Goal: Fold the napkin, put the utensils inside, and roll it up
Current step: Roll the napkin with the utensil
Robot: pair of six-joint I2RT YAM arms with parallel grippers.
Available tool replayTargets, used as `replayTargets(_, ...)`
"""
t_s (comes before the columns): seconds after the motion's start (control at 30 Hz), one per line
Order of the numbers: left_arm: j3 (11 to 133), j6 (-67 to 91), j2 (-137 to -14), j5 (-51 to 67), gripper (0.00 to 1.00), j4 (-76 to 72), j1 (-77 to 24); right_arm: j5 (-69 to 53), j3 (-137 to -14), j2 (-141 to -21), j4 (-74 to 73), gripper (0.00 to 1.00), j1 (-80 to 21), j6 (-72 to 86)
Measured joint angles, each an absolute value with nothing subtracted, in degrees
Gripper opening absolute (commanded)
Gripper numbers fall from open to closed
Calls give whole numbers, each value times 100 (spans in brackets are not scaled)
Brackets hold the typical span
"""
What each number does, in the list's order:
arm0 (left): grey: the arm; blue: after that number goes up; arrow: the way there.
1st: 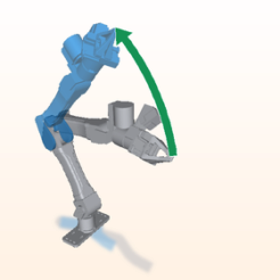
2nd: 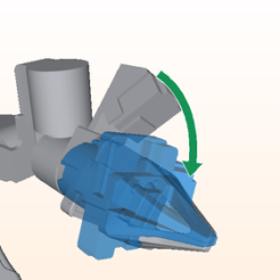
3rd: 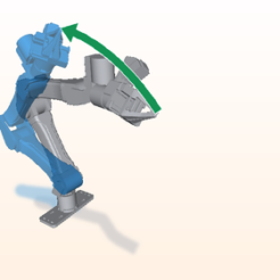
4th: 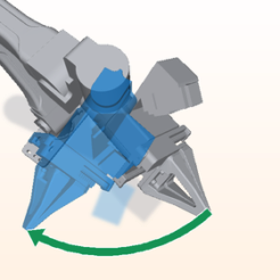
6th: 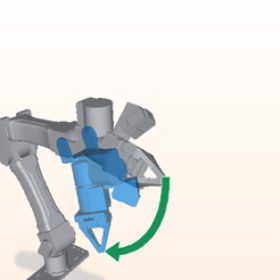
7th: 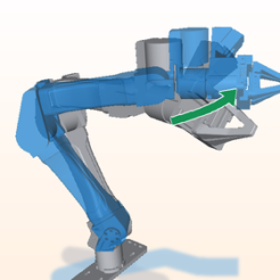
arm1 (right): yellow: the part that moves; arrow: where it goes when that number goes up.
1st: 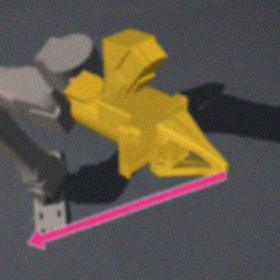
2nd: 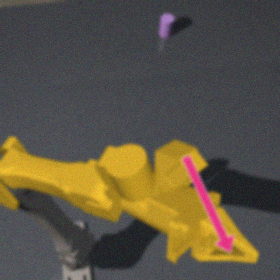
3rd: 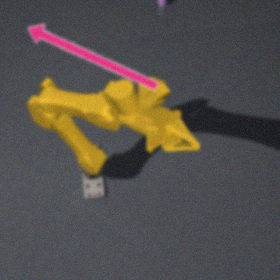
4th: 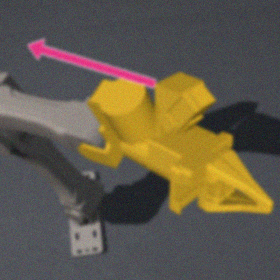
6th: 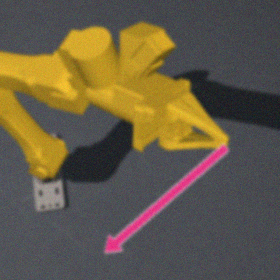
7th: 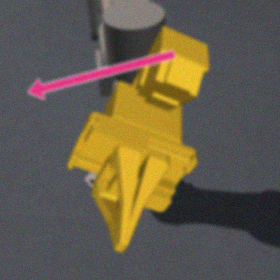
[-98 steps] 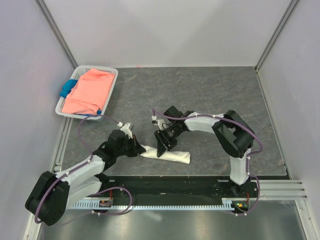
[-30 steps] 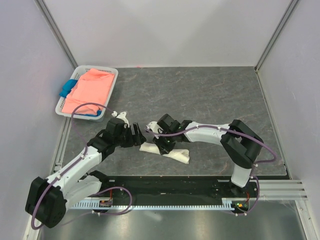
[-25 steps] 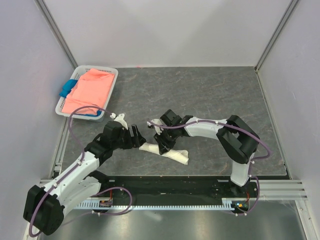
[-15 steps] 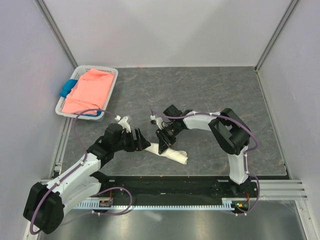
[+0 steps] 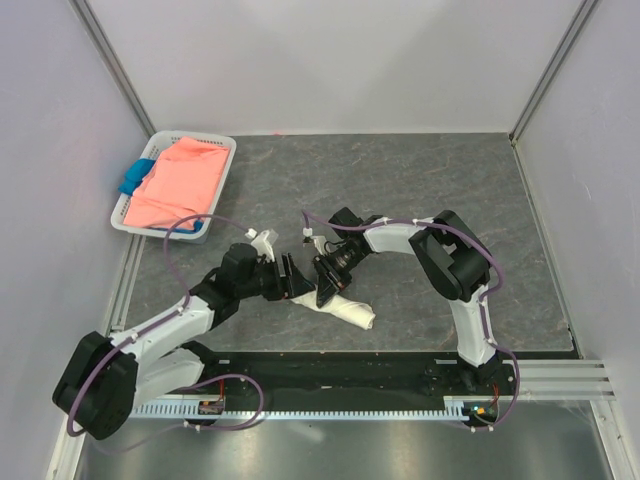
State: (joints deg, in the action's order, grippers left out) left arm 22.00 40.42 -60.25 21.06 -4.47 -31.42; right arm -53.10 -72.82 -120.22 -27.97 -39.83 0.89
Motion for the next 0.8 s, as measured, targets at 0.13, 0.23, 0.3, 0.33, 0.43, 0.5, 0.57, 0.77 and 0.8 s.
replayTargets(0.13, 2257, 4047, -5725, 1653, 78, 56, -3262, -5319, -7299, -12044, -2816, 34, -3972, 126)
replayTargets(0.23, 2316, 4045, -5380, 1164, 78, 604, -3291, -5317, -7312, -12051, -2834, 34, -3968, 154)
replayTargets(0.3, 2320, 4045, -5151, 923, 78, 891, -3291, -5317, -7312, -12053, -2836, 34, -3968, 161)
replayTargets(0.33, 2320, 4045, -5070, 888, 78, 989, -3288, -5317, -7312, -12053, -2836, 34, -3968, 167)
replayTargets(0.43, 2333, 4049, -4989, 930, 77, 1177, -3334, -5317, -7312, -12055, -2836, 34, -3966, 178)
replayTargets(0.5, 2364, 4066, -5011, 989, 77, 1260, -3450, -5315, -7312, -12055, -2836, 34, -3964, 183)
replayTargets(0.57, 2405, 4101, -5048, 1131, 77, 1282, -3597, -5315, -7314, -12055, -2836, 34, -3964, 191)
replayTargets(0.77, 2414, 4331, -5533, 1723, 77, 576, -3710, -5312, -7319, -12062, -2838, 34, -3964, 200)
replayTargets(0.8, 2414, 4348, -5669, 1761, 77, 419, -3710, -5312, -7319, -12062, -2838, 34, -3964, 200)
